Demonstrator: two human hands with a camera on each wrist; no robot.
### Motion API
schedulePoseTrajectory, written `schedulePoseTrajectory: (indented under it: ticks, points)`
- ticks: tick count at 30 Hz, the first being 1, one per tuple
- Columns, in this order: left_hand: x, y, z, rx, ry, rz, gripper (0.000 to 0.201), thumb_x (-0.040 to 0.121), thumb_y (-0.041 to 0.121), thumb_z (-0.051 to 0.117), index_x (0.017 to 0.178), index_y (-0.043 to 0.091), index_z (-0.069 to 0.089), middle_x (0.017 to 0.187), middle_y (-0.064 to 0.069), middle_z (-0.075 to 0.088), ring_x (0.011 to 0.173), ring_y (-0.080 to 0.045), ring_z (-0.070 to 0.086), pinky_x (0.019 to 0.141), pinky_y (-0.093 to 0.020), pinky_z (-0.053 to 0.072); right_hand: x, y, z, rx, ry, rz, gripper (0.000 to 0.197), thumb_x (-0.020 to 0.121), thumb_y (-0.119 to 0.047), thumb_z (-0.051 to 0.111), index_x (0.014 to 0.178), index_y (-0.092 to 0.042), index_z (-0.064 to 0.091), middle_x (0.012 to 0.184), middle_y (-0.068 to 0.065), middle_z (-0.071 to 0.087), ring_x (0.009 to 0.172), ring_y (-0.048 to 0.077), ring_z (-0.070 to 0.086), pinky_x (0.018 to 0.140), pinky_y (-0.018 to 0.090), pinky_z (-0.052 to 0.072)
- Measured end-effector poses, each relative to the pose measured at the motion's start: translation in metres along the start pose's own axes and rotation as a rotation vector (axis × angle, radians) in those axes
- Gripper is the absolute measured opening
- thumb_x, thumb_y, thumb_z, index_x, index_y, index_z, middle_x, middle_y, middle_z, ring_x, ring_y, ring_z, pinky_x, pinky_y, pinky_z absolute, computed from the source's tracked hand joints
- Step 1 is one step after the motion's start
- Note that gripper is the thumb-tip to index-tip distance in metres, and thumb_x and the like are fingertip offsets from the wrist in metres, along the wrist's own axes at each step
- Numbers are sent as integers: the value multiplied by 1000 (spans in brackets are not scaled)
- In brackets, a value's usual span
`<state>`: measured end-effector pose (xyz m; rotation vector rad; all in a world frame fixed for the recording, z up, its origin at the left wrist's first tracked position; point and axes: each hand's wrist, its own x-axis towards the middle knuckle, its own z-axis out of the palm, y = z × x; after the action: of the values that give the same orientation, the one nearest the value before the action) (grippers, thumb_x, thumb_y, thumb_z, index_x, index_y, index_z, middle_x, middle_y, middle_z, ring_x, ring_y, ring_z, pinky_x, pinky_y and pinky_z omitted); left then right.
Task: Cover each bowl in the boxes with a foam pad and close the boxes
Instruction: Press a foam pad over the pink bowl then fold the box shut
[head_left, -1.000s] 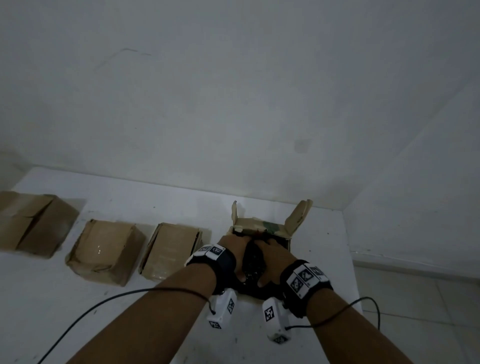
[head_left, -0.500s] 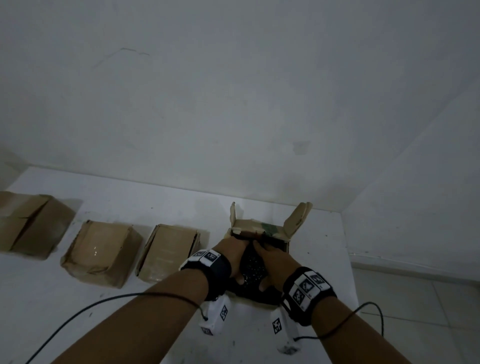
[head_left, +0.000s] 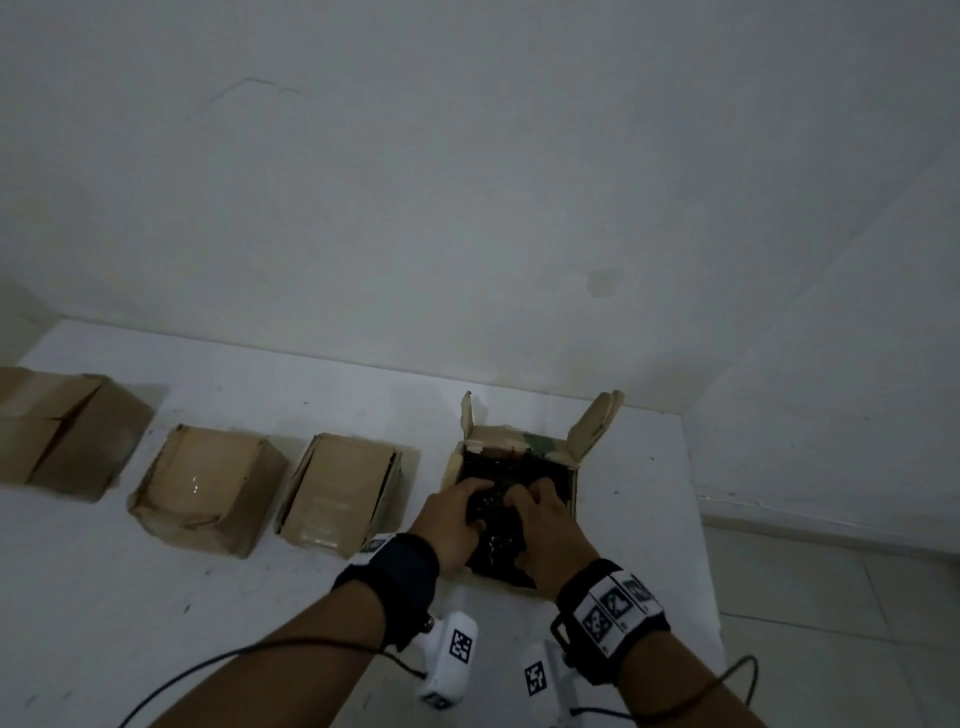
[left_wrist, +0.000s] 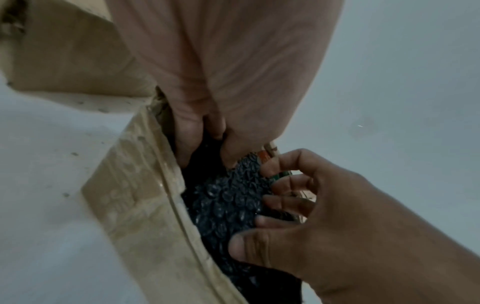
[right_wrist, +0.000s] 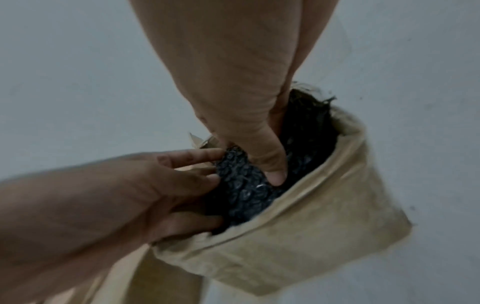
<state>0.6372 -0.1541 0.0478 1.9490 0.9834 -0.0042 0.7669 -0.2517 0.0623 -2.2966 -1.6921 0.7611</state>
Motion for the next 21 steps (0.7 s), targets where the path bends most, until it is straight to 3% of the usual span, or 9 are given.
schedulePoseTrajectory:
  ticks: [5, 8, 10, 15, 21]
  points:
    - [3, -6, -1, 59, -49, 17, 72, 76, 8, 70, 140, 25, 43, 134, -3, 58, 121, -21, 55, 97, -17, 39, 8, 10, -5, -220, -75, -30, 87, 67, -6, 73, 140, -21, 28, 129, 13, 31, 111, 33, 42, 91, 40, 48]
    - [4, -10, 4, 100, -65, 17, 81, 71, 12, 74, 142, 27, 38, 134, -4, 57, 123, -23, 54, 104, -25, 41, 13, 19, -7, -245, -133, -22, 102, 63, -8, 78, 145, -23, 20, 133, 14, 29, 115, 33, 41, 92, 43, 48]
    - [4, -10, 10, 131, -27, 24, 77, 75, 19, 72, 142, 30, 36, 133, -5, 57, 120, -25, 55, 103, -30, 44, 16, 22, -6, -270, -171, -31, 104, 63, -8, 78, 146, -22, 17, 133, 15, 31, 114, 34, 44, 90, 43, 50]
    - [-5, 3, 20, 203, 108, 96, 45, 94, 34, 49, 138, 30, 38, 137, -3, 53, 118, -24, 57, 101, -30, 45, 17, 23, -6, -319, -195, -55, 104, 66, -10, 77, 147, -19, 13, 137, 17, 31, 119, 36, 43, 90, 45, 50]
    - [-7, 6, 9, 325, 26, 136, 50, 95, 27, 52, 142, 23, 37, 140, -6, 51, 118, -27, 57, 99, -34, 45, 12, 21, -17, -320, -202, -81, 105, 71, -6, 75, 150, -17, 6, 139, 19, 31, 115, 36, 49, 92, 40, 47]
